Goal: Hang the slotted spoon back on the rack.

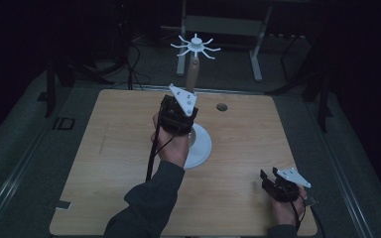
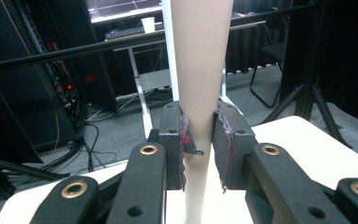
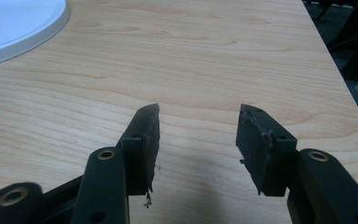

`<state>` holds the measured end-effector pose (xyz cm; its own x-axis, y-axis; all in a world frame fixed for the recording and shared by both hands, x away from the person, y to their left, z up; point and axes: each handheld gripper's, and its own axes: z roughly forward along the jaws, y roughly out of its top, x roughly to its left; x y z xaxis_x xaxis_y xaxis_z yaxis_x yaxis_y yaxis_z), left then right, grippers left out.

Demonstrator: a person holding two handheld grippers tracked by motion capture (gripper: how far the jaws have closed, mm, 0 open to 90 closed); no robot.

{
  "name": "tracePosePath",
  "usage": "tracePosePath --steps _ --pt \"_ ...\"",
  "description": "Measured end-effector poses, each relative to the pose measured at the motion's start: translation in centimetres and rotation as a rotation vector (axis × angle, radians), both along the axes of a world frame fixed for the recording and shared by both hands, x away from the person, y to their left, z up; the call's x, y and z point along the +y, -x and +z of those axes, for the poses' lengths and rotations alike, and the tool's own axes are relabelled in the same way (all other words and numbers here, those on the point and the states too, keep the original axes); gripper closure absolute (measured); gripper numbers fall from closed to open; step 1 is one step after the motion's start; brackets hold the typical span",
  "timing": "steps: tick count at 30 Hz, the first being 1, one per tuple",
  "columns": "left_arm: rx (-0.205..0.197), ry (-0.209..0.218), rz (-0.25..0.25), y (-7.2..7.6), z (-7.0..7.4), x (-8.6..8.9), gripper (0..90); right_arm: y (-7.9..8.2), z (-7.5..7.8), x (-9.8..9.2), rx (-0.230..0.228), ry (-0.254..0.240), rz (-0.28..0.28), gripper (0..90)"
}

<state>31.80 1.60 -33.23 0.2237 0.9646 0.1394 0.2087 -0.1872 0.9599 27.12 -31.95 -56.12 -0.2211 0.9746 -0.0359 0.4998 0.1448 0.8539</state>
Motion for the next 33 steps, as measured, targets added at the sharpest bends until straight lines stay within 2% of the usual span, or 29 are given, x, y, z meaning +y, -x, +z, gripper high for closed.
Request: tracePosePath --steps 8,16,25,33 --pt "0.008 -0.013 0.010 -0.7 0.3 -0.1 74.6 0.0 0.0 0.0 0.001 0.001 0.000 48.8" --pt "0.021 -0.001 0.010 -1.4 0.2 -0.2 74.5 0.0 0.0 0.0 0.001 -0.002 -0.003 48.8" --pt "0.033 -0.006 0.012 -1.7 0.0 -0.1 74.2 0.0 0.0 0.0 0.002 0.003 0.000 48.8" --pt "0.016 0.003 -0.011 -1.4 -0.3 0.1 70.8 0.0 -0.1 0.1 0.002 0.005 0.001 48.7"
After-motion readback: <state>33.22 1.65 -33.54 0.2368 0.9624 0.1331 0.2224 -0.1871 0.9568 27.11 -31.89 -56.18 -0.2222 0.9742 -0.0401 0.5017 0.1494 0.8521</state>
